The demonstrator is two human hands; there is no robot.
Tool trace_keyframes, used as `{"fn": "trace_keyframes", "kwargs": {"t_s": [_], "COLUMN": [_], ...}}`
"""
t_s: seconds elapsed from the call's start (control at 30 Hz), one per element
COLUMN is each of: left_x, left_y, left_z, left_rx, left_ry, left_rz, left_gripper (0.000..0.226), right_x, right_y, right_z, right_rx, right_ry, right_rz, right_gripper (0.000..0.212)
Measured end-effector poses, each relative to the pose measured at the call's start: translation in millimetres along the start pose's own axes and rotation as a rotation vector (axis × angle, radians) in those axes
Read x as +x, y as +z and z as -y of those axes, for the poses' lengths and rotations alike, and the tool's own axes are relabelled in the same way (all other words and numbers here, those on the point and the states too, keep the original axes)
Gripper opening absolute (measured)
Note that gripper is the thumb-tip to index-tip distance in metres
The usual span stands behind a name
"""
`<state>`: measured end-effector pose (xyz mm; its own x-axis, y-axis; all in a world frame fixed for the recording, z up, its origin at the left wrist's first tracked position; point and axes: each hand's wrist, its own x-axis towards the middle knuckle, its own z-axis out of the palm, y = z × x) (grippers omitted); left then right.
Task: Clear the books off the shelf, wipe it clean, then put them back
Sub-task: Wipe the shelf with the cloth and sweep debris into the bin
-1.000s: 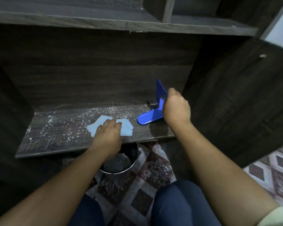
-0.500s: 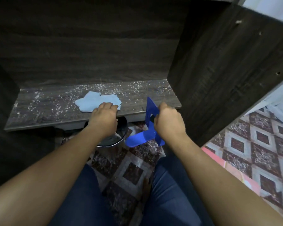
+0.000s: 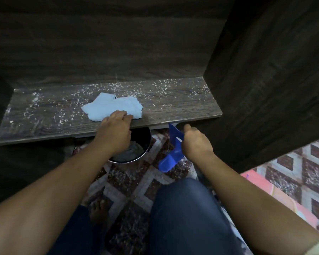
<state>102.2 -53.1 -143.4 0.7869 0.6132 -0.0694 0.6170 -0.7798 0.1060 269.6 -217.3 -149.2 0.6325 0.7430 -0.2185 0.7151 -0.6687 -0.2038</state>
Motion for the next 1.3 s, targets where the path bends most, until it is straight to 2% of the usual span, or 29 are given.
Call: {"fn": "trace_keyframes", "kwargs": {"t_s": [0.27,0.6,1.0,1.13,1.3], "left_x": [14.2,22.2,29.7,31.8,29.5], "left_y": [8.7,36.4,29.8,29.2,25.9], "left_z": [3.8,19.5,22.7,21.8,20.2], "left_rx": [0.036,-0.112,-0.186,-0.193,-0.221], "left_ry": [0.035,0.109,0.068,0.066,0.041], "left_rz": [-0.036,-0.154,-0.145,-0.139,-0.131], "left_gripper": [0.051,0.05,0.053,0.053,0.05], "right_x": [30.3,81.3,104.2,104.5,91.2], "right_y": [60.4,151.8,194.6,194.3,158.6], "right_z": [-10.1,-24.2,-56.1,-58.1,-39.7], "right_rx": [0.057,0.131,0.285,0.251,0.001], "right_ry": [0.07,0.176,0.332,0.318,0.21], "right_rz": [0.007,-0.037,0.034,0.042,0.034], "right_gripper": [0.036,0.038,0.038,0.04,0.04]}}
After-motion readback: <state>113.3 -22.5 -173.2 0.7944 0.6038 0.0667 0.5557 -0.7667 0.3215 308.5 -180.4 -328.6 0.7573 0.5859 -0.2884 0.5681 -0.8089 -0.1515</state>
